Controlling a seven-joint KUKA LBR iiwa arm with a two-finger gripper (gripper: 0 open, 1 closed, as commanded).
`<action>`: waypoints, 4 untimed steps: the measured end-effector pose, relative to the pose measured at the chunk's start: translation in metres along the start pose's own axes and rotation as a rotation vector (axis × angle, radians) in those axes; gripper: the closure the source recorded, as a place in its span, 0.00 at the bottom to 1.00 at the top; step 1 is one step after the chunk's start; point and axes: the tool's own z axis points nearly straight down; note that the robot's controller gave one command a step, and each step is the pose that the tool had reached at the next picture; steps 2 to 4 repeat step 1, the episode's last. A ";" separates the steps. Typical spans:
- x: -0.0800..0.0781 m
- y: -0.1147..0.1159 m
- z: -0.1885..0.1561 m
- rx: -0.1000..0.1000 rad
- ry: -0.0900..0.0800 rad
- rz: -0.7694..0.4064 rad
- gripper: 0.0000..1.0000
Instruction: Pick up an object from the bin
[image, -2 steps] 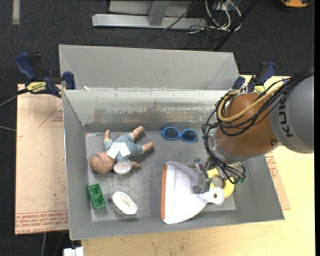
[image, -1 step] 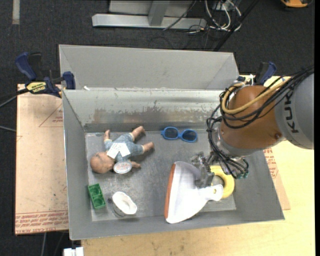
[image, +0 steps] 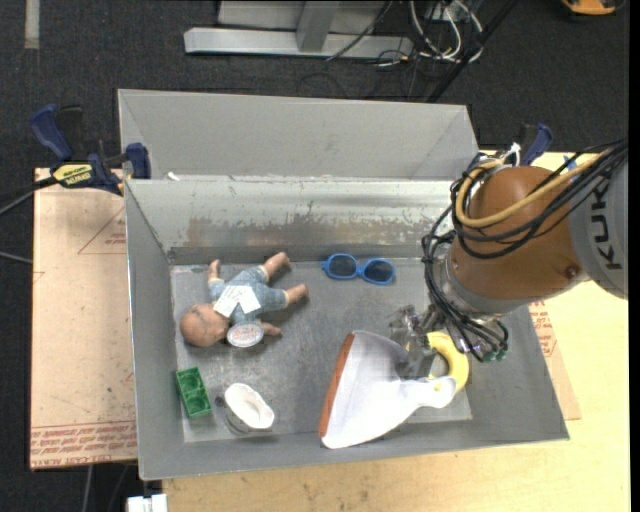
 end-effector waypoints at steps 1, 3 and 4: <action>-0.037 -0.036 -0.025 0.001 -0.005 -0.074 1.00; -0.037 -0.036 -0.025 0.001 -0.005 -0.074 1.00; -0.037 -0.036 -0.025 0.001 -0.005 -0.074 1.00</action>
Offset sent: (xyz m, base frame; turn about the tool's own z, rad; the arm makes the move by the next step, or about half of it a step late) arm -0.0065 0.0292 0.1397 0.0134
